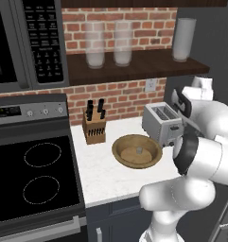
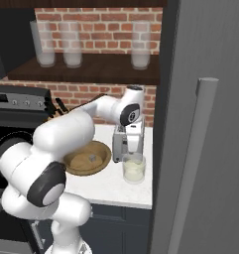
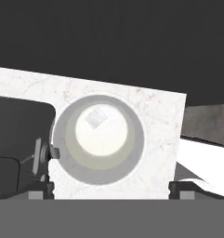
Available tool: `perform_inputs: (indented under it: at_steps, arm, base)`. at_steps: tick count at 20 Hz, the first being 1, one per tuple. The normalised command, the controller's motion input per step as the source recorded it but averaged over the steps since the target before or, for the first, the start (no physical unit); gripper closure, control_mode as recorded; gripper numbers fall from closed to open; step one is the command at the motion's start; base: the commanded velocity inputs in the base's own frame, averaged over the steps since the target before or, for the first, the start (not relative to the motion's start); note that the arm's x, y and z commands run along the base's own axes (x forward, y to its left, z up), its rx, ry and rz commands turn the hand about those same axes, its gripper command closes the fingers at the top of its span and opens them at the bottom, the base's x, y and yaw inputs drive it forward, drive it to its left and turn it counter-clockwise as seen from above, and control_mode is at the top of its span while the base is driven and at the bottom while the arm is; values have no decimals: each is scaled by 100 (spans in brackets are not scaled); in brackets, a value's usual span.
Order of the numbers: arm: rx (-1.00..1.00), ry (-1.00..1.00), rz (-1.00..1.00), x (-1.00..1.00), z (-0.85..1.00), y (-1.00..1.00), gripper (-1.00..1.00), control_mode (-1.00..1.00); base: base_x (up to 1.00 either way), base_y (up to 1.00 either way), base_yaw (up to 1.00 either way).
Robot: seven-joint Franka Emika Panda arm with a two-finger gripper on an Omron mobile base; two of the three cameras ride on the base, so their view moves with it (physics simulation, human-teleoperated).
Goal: Grab a lemon wedge from the fridge and one ice cube from the ice bowl, and put them in the glass of lemonade.
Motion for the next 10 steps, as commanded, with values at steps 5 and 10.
perform_inputs:
  at_steps: [5, 10]
  arm:
    - [-1, 3, 9, -71, 40, 40, -100, -100]
    - [-3, 5, 31, -78, 7, 63, -100, -100]
  base:
    - [0, 0, 0]
    - [0, 0, 0]
